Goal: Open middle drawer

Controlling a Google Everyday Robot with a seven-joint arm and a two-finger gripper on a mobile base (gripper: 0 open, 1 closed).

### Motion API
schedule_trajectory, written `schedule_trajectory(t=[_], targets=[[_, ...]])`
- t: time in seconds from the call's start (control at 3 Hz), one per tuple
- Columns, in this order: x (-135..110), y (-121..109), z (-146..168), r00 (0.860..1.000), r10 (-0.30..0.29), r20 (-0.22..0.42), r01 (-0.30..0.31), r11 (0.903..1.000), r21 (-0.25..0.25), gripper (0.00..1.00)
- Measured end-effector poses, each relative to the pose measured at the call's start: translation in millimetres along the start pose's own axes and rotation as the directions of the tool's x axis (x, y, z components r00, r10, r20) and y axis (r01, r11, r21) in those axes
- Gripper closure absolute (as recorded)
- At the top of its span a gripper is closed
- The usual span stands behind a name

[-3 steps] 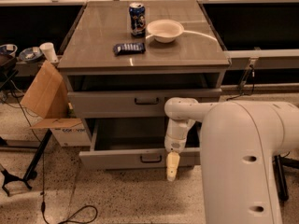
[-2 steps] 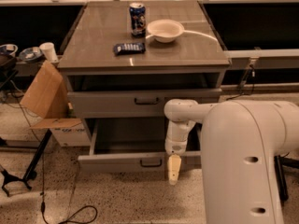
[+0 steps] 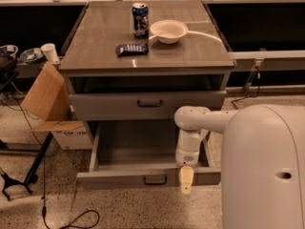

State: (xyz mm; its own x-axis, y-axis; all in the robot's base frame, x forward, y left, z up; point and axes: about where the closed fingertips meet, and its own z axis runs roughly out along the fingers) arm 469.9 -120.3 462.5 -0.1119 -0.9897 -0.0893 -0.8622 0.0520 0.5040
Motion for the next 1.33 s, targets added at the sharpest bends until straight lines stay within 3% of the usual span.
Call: schedule_trajectory(t=[0.33, 0.67, 1.0, 1.33], targets=[[19, 32, 5, 1.0, 0.017, -0.018, -0.018, 0.9994, -0.031, 0.0], [20, 34, 5, 1.0, 0.017, -0.021, -0.018, 0.9992, -0.035, 0.0], [31, 54, 6, 0.999, 0.017, -0.03, -0.018, 0.9988, -0.046, 0.0], [32, 59, -7, 0.999, 0.039, -0.003, -0.039, 0.999, 0.024, 0.0]])
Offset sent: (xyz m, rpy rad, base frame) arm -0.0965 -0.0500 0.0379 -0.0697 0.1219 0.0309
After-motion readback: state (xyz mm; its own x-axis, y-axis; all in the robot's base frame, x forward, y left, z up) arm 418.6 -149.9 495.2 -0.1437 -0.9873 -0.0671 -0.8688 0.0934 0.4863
